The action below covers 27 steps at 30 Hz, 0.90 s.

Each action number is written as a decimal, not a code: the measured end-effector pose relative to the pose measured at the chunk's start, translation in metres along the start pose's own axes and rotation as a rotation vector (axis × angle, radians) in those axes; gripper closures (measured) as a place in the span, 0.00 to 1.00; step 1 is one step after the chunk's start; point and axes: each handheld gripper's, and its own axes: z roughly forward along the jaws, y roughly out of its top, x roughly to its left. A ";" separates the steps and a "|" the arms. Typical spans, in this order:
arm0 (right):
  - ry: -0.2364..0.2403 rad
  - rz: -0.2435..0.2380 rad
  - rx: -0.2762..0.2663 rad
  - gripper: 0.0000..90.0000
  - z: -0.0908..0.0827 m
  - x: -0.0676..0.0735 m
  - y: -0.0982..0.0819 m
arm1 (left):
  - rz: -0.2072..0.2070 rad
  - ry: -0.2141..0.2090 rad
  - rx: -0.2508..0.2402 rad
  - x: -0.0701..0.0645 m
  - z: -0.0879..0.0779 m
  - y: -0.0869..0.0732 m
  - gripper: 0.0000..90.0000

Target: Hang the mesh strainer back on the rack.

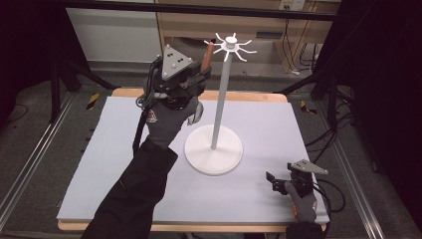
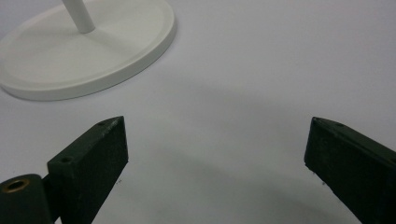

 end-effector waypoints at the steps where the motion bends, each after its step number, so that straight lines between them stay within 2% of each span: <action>1: 0.000 0.000 0.001 0.07 0.000 0.000 0.000 | 0.000 0.001 -0.005 0.000 -0.001 0.000 0.78; 7: 0.002 0.002 0.000 0.07 0.000 0.000 0.000 | 0.022 0.016 0.002 -0.004 0.002 0.002 0.78; 14: 0.003 0.002 0.002 0.07 0.000 0.000 0.000 | 0.023 0.023 0.017 -0.007 0.007 0.003 0.78; 18: 0.003 0.001 0.000 0.07 0.000 0.000 0.000 | 0.048 0.032 0.030 -0.012 0.013 0.000 0.78; 23: -0.001 0.000 0.002 0.07 0.000 0.000 0.000 | 0.035 0.029 0.032 -0.010 0.014 0.000 0.78; 27: 0.002 0.001 0.003 0.07 0.000 0.000 0.000 | 0.043 0.024 0.028 -0.009 0.013 -0.001 0.78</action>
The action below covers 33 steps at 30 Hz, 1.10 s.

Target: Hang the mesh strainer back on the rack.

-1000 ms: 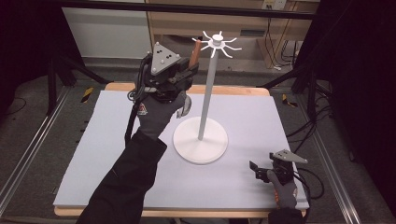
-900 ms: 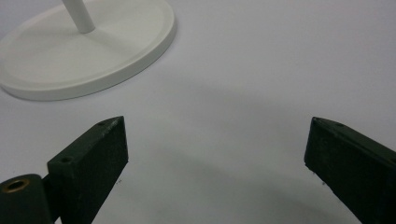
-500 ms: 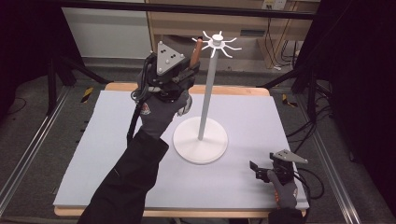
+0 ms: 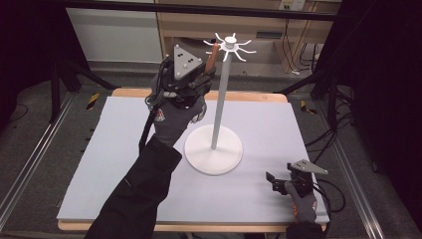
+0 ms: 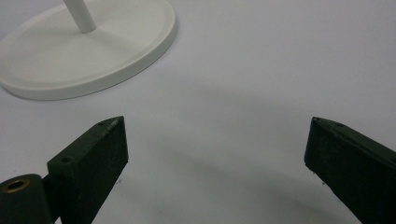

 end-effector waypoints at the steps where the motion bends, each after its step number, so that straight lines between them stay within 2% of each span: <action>1: -0.002 0.000 -0.001 0.07 0.000 0.000 0.000 | -0.002 0.001 -0.004 0.000 0.000 0.000 0.78; 8: 0.002 0.002 0.001 0.07 0.000 0.000 0.000 | 0.008 -0.006 -0.004 0.002 0.002 -0.004 0.78; 14: -0.001 -0.001 -0.001 0.07 0.000 0.000 0.000 | -0.002 -0.009 0.005 0.004 0.004 -0.008 0.77; 20: 0.002 -0.002 -0.001 0.07 0.000 0.000 0.000 | -0.003 -0.020 -0.007 0.010 0.003 -0.012 0.72; 24: 0.002 -0.003 0.001 0.07 0.000 0.000 0.000 | 0.008 -0.031 -0.034 0.013 0.001 -0.016 0.62; 27: -0.003 -0.006 0.002 0.07 0.000 -0.001 0.000 | -0.010 -0.062 -0.057 0.017 -0.003 -0.020 0.53; 29: -0.006 -0.008 0.004 0.07 0.000 -0.001 0.000 | -0.015 -0.071 -0.064 0.021 -0.006 -0.021 0.51; 33: -0.007 -0.008 0.002 0.07 0.000 -0.001 0.000 | -0.011 -0.063 -0.057 0.027 -0.014 -0.024 0.49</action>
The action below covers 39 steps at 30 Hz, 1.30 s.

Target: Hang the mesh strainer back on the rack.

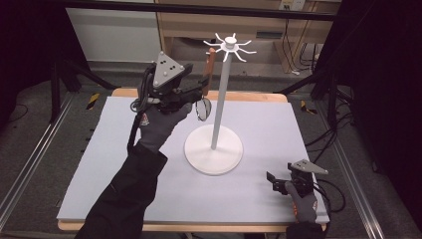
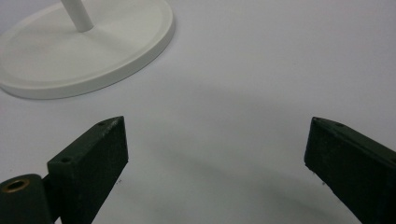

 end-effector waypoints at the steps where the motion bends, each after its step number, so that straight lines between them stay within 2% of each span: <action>1: 0.004 0.004 0.001 0.07 0.000 0.000 0.000 | -0.002 -0.002 -0.002 0.001 -0.003 -0.002 0.49; 6: 0.001 0.002 0.004 0.07 0.000 0.000 0.000 | 0.015 0.001 0.003 0.012 -0.018 -0.016 0.46; 8: -0.003 -0.001 0.005 0.07 0.000 0.000 0.000 | -0.006 -0.008 0.019 0.016 -0.026 -0.024 0.45; 13: -0.004 0.001 0.008 0.07 0.000 0.000 0.000 | -0.011 -0.004 0.049 0.027 -0.043 -0.049 0.43; 19: -0.005 0.000 0.012 0.07 0.001 0.000 -0.001 | -0.043 -0.006 0.089 0.035 -0.054 -0.081 0.41; 20: -0.006 0.000 0.011 0.07 0.000 0.000 -0.001 | -0.037 -0.003 0.091 0.037 -0.055 -0.086 0.41; 21: -0.006 0.001 0.012 0.07 0.000 0.000 -0.001 | -0.051 -0.006 0.108 0.037 -0.057 -0.092 0.40; 22: -0.006 -0.002 0.012 0.07 0.000 -0.001 -0.001 | -0.046 -0.001 0.109 0.038 -0.058 -0.098 0.40; 26: -0.008 0.000 0.017 0.07 0.000 -0.001 -0.002 | -0.094 -0.001 0.154 0.045 -0.062 -0.121 0.39; 29: -0.009 -0.001 0.024 0.07 0.000 -0.001 -0.002 | -0.112 0.008 0.179 0.050 -0.066 -0.138 0.39; 33: -0.016 -0.004 0.035 0.07 0.001 -0.002 -0.003 | -0.130 0.022 0.238 0.056 -0.071 -0.163 0.38; 37: -0.015 0.001 0.037 0.07 0.000 -0.003 -0.004 | -0.171 0.037 0.270 0.065 -0.079 -0.184 0.37; 39: -0.020 0.001 0.040 0.07 -0.001 -0.004 -0.005 | -0.179 0.048 0.294 0.069 -0.083 -0.195 0.37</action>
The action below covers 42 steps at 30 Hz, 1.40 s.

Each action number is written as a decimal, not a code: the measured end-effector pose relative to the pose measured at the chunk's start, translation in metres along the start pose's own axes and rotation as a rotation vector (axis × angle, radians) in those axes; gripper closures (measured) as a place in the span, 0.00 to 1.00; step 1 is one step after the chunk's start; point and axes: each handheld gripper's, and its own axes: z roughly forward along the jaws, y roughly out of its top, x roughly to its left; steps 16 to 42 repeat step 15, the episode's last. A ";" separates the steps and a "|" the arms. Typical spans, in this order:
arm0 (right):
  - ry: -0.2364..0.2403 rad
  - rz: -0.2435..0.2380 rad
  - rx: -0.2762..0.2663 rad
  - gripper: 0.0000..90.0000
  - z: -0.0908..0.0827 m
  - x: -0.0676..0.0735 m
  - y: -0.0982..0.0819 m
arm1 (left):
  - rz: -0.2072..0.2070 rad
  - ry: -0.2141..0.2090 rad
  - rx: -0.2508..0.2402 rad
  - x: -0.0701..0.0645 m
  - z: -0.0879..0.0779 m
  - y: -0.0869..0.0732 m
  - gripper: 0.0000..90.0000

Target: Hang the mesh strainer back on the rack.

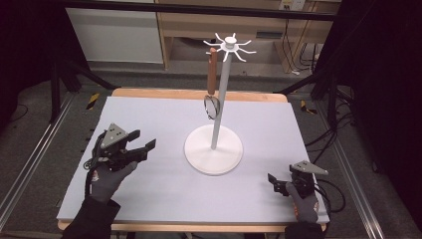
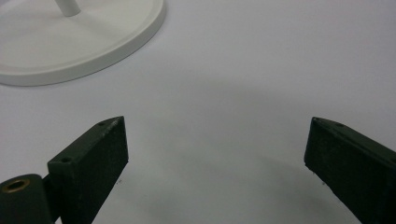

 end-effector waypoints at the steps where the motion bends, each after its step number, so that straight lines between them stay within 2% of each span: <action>1: -0.004 -0.002 0.003 0.07 0.000 0.000 0.000 | -0.002 0.006 0.012 0.003 0.000 -0.005 0.37; 6: -0.009 -0.006 0.011 0.07 -0.001 0.000 -0.001 | -0.045 0.032 0.049 0.016 -0.002 -0.030 0.36; 10: -0.009 -0.009 0.017 0.07 -0.001 -0.001 -0.001 | -0.054 0.059 0.081 0.023 -0.004 -0.047 0.36; 12: -0.013 -0.010 0.020 0.07 -0.001 -0.001 -0.001 | -0.045 0.090 0.100 0.026 -0.006 -0.055 0.35; 15: -0.021 -0.016 0.021 0.07 -0.001 -0.003 -0.001 | -0.068 0.110 0.119 0.032 -0.010 -0.067 0.35; 42: -0.021 -0.016 0.021 0.07 -0.001 -0.003 -0.001 | -0.068 0.110 0.119 0.032 -0.010 -0.067 0.35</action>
